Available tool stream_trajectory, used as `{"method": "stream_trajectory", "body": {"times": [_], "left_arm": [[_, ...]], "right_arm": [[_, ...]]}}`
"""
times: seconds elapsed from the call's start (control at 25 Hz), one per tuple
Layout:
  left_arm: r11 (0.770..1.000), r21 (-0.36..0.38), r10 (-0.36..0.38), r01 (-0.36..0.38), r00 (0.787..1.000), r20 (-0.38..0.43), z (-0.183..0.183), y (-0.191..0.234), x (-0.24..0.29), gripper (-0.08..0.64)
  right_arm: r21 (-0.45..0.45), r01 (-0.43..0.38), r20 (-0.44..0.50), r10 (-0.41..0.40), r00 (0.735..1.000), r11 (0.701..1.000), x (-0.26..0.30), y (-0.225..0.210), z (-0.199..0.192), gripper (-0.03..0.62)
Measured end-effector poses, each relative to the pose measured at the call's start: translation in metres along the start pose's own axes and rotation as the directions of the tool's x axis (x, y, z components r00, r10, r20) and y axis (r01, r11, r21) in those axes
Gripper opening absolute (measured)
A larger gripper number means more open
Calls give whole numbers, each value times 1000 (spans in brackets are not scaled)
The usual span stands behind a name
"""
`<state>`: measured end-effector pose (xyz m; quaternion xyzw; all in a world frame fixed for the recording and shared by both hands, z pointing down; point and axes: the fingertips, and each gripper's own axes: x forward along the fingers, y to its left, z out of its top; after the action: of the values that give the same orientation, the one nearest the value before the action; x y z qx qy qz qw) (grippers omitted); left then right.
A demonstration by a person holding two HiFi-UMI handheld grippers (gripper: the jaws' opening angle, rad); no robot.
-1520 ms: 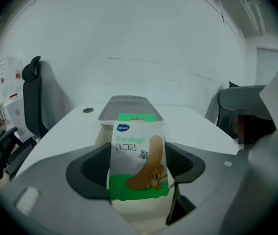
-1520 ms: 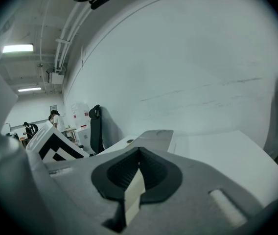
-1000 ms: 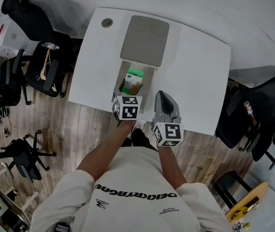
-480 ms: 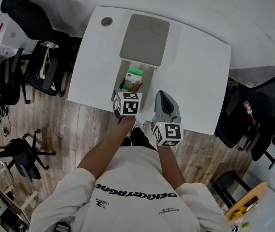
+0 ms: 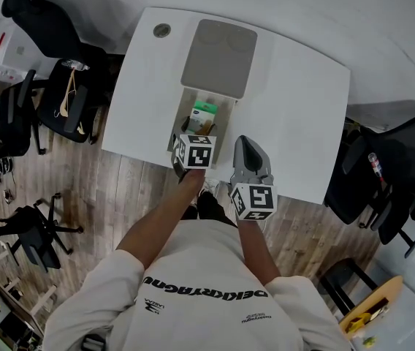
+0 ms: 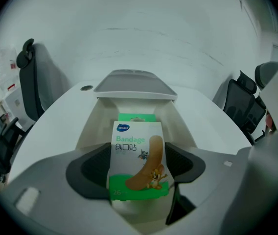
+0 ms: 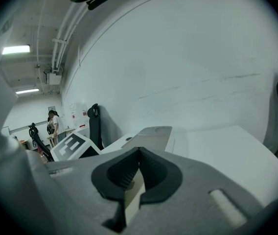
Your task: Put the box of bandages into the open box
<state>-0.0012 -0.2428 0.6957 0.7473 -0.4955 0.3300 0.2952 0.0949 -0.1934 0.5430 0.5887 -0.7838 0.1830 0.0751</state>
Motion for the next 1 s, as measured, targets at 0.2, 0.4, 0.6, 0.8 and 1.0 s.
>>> {"method": "stream_trajectory", "body": {"times": [0.2,0.4,0.6,0.8,1.0], "left_arm": [[1000,-3,5,-5,1000,-14,-3,2,3,360],[1000,-12,1,-1,999,-35,-2,2,9,362],[1000,-16,-4,3,999,-53,-5,-1,14,362],[1000,-18,2,-4,998,-67,-7,0,17,362],[1000,-27,6,-8,997,-82,-9,0,19,362]], "right_arm": [[3,-8,-4,8,1000,1000,2,2,0,-2],[4,-9,-14,9,1000,1000,5,1,-3,-2],[4,-14,-17,14,1000,1000,5,3,-4,-2],[5,-7,-20,7,1000,1000,5,0,-5,-2],[4,-11,-21,11,1000,1000,5,-1,-5,-2]]}}
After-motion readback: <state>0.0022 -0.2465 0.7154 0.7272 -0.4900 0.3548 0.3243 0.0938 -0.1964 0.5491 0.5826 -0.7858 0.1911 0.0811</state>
